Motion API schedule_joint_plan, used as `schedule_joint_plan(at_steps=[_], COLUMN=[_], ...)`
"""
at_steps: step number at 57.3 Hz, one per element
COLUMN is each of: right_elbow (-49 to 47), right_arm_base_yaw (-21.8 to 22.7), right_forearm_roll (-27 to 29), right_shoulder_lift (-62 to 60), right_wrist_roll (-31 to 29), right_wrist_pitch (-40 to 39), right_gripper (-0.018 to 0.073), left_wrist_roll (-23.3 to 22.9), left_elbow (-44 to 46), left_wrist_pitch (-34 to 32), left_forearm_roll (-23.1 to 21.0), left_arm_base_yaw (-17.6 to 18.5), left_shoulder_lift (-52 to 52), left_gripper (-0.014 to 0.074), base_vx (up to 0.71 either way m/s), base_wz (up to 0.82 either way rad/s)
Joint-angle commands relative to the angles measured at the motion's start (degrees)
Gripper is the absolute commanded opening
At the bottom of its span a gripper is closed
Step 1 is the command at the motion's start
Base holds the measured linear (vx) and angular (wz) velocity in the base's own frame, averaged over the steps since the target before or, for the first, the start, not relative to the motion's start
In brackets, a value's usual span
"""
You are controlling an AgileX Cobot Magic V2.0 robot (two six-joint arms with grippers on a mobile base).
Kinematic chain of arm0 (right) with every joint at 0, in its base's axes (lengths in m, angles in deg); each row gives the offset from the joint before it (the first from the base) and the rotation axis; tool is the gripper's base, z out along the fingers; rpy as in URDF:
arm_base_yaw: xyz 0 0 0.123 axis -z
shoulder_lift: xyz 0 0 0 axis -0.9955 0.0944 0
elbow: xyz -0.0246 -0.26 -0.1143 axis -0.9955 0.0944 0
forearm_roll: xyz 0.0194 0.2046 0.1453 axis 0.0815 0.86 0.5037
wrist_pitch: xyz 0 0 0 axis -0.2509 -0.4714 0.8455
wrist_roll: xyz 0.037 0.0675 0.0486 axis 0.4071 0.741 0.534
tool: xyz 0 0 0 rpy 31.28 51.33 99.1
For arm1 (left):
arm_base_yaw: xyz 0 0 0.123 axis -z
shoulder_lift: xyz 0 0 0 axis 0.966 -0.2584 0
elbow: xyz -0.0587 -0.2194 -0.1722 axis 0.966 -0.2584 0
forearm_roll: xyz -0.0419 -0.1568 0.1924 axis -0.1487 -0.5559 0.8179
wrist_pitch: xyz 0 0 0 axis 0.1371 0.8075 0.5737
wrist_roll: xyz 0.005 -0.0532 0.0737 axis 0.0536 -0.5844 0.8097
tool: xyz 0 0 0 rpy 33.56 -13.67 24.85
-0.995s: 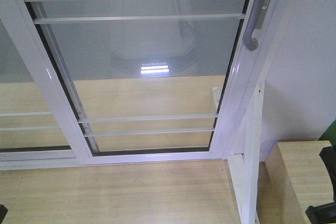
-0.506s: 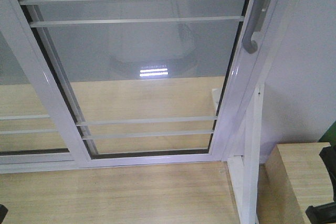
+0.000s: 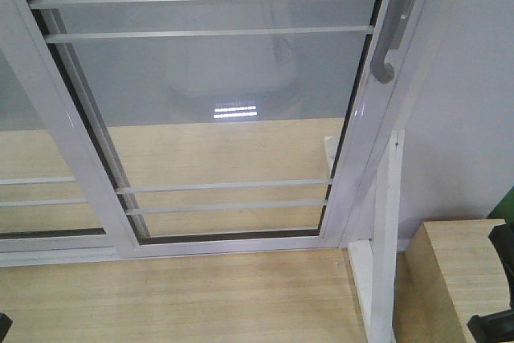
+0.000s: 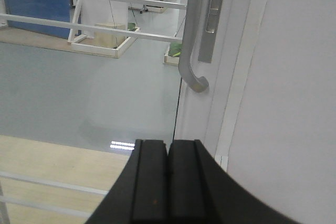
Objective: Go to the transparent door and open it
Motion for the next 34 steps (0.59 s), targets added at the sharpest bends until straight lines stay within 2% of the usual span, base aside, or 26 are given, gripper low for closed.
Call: schedule_joint_plan(at_steps=[1, 34], right_elbow=[0.2, 0.2], right_arm_base_yaw=[0.2, 0.2], right_forearm_roll=[0.0, 0.0], right_shoulder_lift=[-0.9, -0.1], right_wrist_roll=[0.0, 0.0], right_wrist_pitch=[-4.8, -4.8], right_gripper=[-0.0006, -0.0006], left_wrist_roll=[-0.2, -0.2], left_elbow=[-0.5, -0.5], left_wrist_pitch=[-4.8, -4.7], left_forearm_roll=[-0.1, -0.1], left_arm_base_yaw=[0.3, 0.1], left_shoulder_lift=[0.8, 0.8], left_gripper=[-0.0006, -0.0006], base_vx=[0.0, 0.03], base_wz=[0.0, 0.04])
